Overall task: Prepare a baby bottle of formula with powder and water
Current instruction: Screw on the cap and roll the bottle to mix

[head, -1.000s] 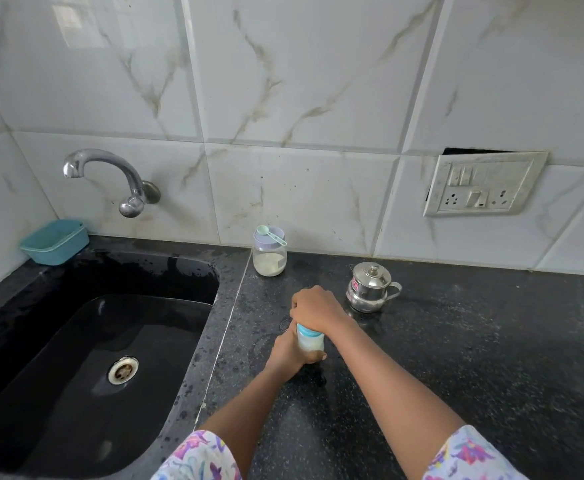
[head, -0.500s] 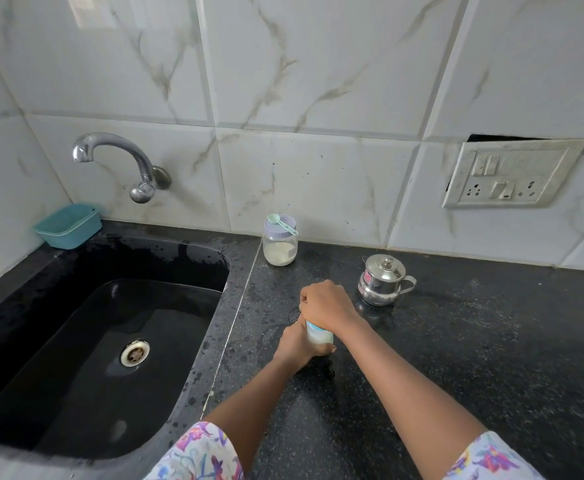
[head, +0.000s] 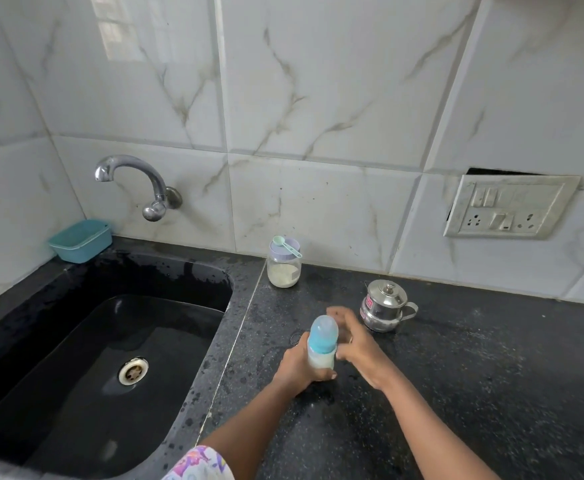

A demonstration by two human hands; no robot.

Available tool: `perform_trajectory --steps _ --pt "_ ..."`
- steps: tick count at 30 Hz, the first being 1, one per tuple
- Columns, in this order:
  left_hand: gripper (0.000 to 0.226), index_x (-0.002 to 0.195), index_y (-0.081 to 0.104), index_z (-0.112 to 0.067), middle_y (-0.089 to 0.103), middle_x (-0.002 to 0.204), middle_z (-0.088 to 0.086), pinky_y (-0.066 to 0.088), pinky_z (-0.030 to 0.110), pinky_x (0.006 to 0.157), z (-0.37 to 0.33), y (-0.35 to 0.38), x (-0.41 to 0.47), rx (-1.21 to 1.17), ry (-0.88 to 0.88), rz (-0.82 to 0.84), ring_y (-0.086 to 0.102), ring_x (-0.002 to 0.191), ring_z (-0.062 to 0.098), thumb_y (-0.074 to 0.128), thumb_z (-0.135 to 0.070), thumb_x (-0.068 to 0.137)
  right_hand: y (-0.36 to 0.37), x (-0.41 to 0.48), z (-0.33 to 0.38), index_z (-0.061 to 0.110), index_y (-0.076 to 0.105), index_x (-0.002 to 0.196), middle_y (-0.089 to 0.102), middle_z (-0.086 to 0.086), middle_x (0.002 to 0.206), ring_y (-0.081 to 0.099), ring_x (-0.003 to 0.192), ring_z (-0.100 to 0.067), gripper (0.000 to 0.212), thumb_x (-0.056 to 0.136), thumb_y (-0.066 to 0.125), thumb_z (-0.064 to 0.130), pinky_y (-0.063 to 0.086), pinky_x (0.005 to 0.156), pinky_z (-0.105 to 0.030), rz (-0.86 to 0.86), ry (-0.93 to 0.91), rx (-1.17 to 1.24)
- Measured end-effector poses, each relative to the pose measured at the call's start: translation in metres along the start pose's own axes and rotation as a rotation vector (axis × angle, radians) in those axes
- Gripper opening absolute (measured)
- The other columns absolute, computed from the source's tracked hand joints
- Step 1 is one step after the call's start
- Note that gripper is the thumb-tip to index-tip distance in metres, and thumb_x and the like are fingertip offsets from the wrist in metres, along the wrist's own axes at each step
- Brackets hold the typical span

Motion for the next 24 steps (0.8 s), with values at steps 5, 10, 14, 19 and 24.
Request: perform_trajectory --steps 5,10,14,19,24 --pt "0.087 0.132 0.033 -0.021 0.058 0.122 -0.003 0.045 0.031 0.095 -0.001 -0.004 -0.003 -0.009 0.006 0.080 0.054 0.113 0.017 0.083 -0.030 0.062 0.012 -0.007 -0.018 0.037 0.043 0.131 0.062 0.002 0.121 0.060 0.109 -0.010 0.068 0.077 0.075 0.010 0.050 0.091 -0.027 -0.087 -0.027 0.112" --pt "0.102 0.135 0.032 -0.025 0.052 0.130 -0.008 0.042 0.036 0.104 0.003 -0.021 -0.001 -0.124 0.038 0.109 0.051 0.119 0.012 0.084 -0.032 0.047 0.014 0.006 0.013 0.032 0.053 0.123 0.057 0.001 0.131 0.050 0.123 -0.011 0.056 0.077 0.054 0.063 0.039 0.097 -0.025 -0.172 -0.030 0.125" --pt "0.082 0.131 0.043 -0.024 0.058 0.123 -0.007 0.043 0.028 0.091 -0.002 -0.027 0.000 -0.077 0.080 0.082 0.053 0.109 0.010 0.083 -0.032 0.060 0.020 0.027 0.029 0.022 0.053 0.131 0.051 0.008 0.130 0.045 0.124 -0.014 0.049 0.095 0.038 0.052 0.033 0.104 -0.034 -0.105 0.134 -0.306" --pt "0.066 0.127 0.049 -0.023 0.063 0.118 -0.006 0.044 0.025 0.087 0.000 -0.023 -0.002 -0.073 0.132 0.038 0.056 0.105 0.008 0.079 -0.028 0.069 0.027 0.034 0.033 0.013 0.060 0.085 0.058 -0.003 0.089 0.050 0.083 -0.016 0.019 0.093 0.044 0.019 0.037 0.070 -0.029 -0.087 0.130 -0.432" --pt "0.077 0.132 0.044 -0.024 0.061 0.121 -0.005 0.045 0.030 0.092 0.001 -0.020 -0.001 -0.044 0.142 0.091 0.055 0.110 0.012 0.082 -0.029 0.065 0.025 0.025 0.038 0.008 0.052 0.105 0.051 -0.004 0.091 0.047 0.086 -0.016 0.037 0.098 0.041 0.043 0.035 0.072 -0.029 -0.095 0.120 -0.279"
Point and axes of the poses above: each hand's wrist, its own x-axis towards the middle knuckle, its own y-axis out of the palm, z = x × y, the point moved 2 cm from there along x, towards the middle knuckle
